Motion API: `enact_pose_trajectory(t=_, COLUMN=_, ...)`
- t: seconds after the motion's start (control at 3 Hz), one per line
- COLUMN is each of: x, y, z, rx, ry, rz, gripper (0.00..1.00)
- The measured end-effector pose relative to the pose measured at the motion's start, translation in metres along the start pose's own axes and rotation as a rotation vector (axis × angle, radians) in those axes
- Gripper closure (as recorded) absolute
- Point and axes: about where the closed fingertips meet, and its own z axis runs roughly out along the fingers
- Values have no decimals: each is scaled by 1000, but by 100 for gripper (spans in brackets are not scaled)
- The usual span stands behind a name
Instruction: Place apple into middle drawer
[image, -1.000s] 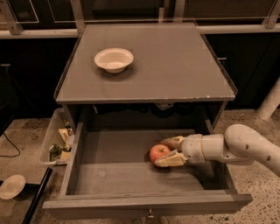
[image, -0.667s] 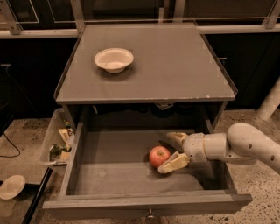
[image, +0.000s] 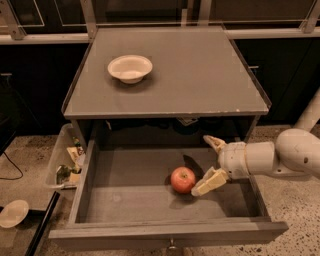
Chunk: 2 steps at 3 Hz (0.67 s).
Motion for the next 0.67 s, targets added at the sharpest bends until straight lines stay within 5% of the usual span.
enact_pose_trajectory(t=0.67, x=-44, y=-8, z=-67, rx=1, ry=91, rz=-148, gripper=0)
